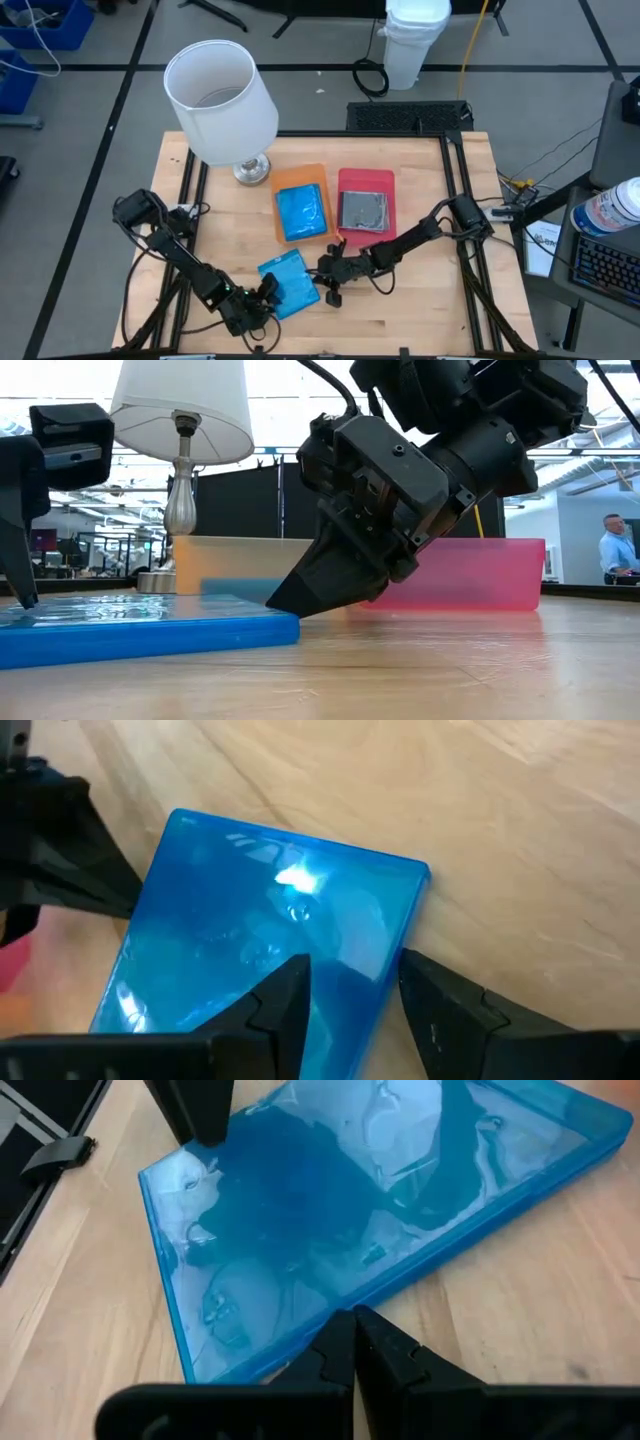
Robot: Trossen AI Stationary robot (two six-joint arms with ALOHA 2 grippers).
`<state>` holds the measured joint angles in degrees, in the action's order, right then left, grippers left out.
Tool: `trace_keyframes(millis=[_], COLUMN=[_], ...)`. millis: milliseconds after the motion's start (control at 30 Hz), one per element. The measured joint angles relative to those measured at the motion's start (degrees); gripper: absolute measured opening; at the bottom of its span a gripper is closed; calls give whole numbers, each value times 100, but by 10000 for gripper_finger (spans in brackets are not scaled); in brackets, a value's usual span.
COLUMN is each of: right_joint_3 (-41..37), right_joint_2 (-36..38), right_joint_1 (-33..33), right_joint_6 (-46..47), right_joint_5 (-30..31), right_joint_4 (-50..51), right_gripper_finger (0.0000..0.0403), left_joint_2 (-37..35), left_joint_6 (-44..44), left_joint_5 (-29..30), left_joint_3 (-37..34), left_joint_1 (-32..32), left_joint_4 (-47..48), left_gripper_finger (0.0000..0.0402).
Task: Pick & place jewel cases by type
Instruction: Put the black CD case into the orange bin
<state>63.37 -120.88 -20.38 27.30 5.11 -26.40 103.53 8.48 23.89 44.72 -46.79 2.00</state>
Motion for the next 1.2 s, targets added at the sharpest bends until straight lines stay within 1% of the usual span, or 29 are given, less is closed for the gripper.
trace_keyframes(millis=[133, 300, 467, 733, 833, 1000, 1200], right_joint_3=[0, -7, -11, -11, -11, -11, -11], right_joint_2=[-2, 0, 0, -2, -2, -4, -7], right_joint_1=[-54, -57, -59, -63, -63, -66, -66], right_joint_6=[-70, -79, -93, -97, -97, -97, -97], right_joint_5=[15, 2, -26, -51, -62, -73, -77], right_joint_4=[-20, -6, -20, -50, -61, -78, -100], right_gripper_finger=[0, 0, 0, 0, 0, 0, 0], left_joint_2=[4, 13, 21, 19, 19, 19, 15], left_joint_6=[-25, 123, 302, 388, 395, 484, 850], left_joint_5=[464, 1109, 1362, 1698, 1905, 2059, 2316], left_joint_3=[5, -14, -19, -21, -21, -21, -11], left_joint_1=[-31, -131, -237, -328, -368, -388, -401], left_joint_4=[-126, -324, -443, -582, -616, -686, -1135], left_gripper_finger=[151, 111, 82, 77, 77, 77, 77])
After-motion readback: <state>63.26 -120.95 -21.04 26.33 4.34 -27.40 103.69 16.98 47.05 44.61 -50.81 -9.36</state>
